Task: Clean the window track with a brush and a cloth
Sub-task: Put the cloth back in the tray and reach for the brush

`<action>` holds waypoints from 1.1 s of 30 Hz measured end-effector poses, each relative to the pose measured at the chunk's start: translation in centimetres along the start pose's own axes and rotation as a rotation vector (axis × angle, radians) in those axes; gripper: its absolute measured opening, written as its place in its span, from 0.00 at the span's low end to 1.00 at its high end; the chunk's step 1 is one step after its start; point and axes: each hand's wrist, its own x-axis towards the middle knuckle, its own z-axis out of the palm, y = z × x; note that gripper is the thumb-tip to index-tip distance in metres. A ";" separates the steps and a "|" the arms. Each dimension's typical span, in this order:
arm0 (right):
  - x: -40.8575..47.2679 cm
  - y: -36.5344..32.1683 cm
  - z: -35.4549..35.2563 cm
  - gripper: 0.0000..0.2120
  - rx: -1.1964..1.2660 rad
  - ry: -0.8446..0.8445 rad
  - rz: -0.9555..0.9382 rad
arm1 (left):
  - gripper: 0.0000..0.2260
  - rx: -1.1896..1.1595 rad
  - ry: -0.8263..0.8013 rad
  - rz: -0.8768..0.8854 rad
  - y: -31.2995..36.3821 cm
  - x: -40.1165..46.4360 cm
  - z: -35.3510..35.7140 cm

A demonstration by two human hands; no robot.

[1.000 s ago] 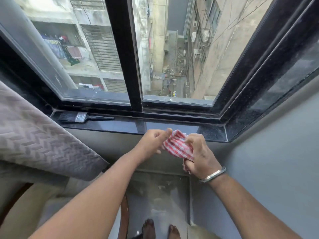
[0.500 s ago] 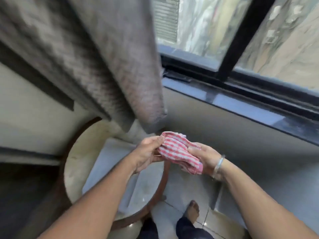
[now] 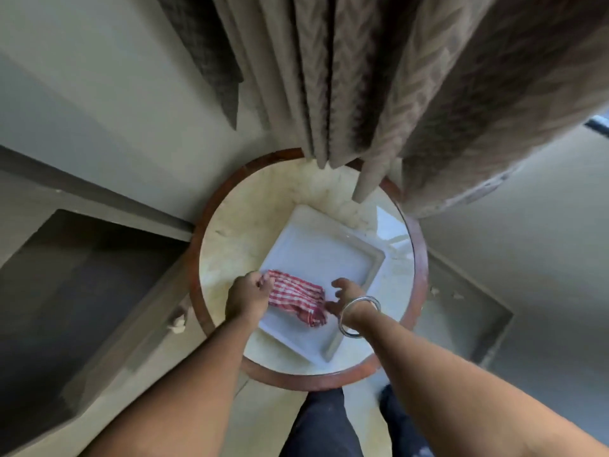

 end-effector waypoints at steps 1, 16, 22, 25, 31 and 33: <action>-0.6 0.2 -0.5 0.26 -0.078 0.020 -0.009 | 0.15 0.094 0.007 0.030 0.1 -0.4 -0.3; -18.4 0.2 -34.7 0.11 0.063 0.852 -0.375 | 0.18 0.131 -0.024 1.224 31.3 -16.9 2.8; -17.7 -4.3 -40.8 0.11 0.074 0.865 -0.438 | 0.18 0.107 0.134 1.206 46.6 -18.4 1.5; -16.2 -6.6 -41.0 0.14 -0.074 0.767 -0.474 | 0.16 0.066 0.216 0.927 50.4 -16.3 0.5; -12.0 -9.7 -40.8 0.18 -0.436 0.685 -0.439 | 0.13 0.097 0.325 0.558 50.8 -10.0 -1.3; -10.9 -10.3 -40.8 0.17 -0.586 0.705 -0.399 | 0.16 0.140 0.306 0.497 50.7 -8.2 -1.7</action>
